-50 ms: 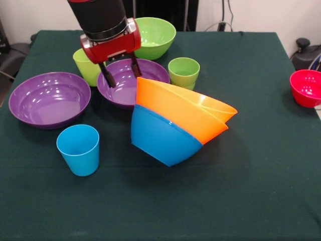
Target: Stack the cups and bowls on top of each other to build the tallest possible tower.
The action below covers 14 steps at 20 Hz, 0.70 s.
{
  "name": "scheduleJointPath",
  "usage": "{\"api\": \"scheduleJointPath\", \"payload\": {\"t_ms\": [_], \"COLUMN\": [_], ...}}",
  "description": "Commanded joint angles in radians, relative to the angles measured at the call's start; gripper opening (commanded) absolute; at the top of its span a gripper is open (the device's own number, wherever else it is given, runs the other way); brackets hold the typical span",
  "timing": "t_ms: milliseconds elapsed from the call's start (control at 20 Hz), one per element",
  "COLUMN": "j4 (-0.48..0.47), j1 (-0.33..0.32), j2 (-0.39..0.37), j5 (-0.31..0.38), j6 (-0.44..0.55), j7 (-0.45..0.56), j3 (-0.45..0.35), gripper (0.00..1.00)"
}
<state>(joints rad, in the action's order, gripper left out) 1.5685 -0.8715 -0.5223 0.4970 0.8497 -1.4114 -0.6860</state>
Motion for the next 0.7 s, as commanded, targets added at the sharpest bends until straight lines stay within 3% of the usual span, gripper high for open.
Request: {"api": "scheduleJointPath", "payload": {"t_ms": [50, 400, 700], "j4": [-0.068, -0.073, 0.011], "j1": [0.051, 0.065, 0.144], "j2": [0.027, 0.022, -0.020], "j5": [0.017, 0.007, -0.023], "j6": [-0.012, -0.010, -0.123], "j7": [-0.038, -0.055, -0.253], "j3": [0.058, 0.057, 0.089], "gripper": [1.00, 1.00, 1.00]}}
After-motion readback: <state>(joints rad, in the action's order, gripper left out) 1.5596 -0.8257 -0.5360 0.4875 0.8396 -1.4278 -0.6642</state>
